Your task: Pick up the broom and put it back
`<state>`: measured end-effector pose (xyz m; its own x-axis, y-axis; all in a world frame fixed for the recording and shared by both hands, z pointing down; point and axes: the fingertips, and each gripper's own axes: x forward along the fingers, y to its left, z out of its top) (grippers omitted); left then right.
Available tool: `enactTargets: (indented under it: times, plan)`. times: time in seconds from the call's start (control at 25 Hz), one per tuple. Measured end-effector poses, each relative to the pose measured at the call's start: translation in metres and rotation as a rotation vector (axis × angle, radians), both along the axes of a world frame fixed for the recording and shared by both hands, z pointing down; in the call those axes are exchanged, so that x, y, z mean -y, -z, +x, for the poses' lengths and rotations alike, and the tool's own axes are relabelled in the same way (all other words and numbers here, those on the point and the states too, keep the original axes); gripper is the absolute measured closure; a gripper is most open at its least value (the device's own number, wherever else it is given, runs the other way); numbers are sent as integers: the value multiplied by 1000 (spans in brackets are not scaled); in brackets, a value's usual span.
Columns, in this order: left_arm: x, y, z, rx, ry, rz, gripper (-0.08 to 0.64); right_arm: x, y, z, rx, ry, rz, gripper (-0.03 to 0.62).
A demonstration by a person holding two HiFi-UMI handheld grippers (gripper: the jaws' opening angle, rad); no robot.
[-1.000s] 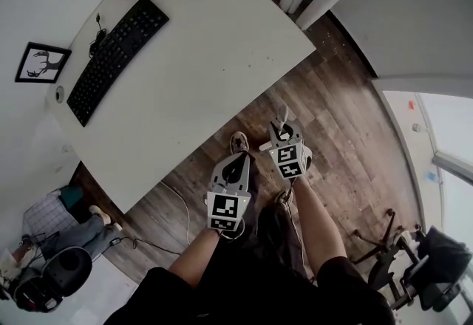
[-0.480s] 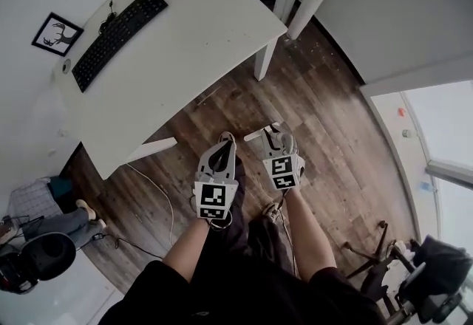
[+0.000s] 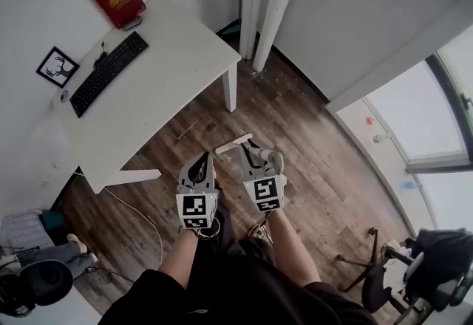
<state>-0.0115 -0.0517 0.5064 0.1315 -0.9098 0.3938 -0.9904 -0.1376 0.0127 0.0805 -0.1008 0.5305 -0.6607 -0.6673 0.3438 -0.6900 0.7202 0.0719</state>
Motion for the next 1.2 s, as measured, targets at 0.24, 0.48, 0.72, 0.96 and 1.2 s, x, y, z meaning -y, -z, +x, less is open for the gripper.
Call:
enactTargets:
  times: [0.24,0.48,0.72,0.96,1.2]
  plan:
    - [-14,63,39,7,-13,137,561,-37,81,29,49,7,101,506]
    - [-70,88,79,-18,35,171,561,-89,106,82,49,-4,124,506]
    - [-128,100,111,-47,9,134,561,-155,117,108,54,-23,109,506]
    - [-137,122,119,-78,-3,161,561,-177,110,117,63,-23,67,505]
    - [-146,118,119,-50,-18,138,563,-189,114,109,90,-5,57,505]
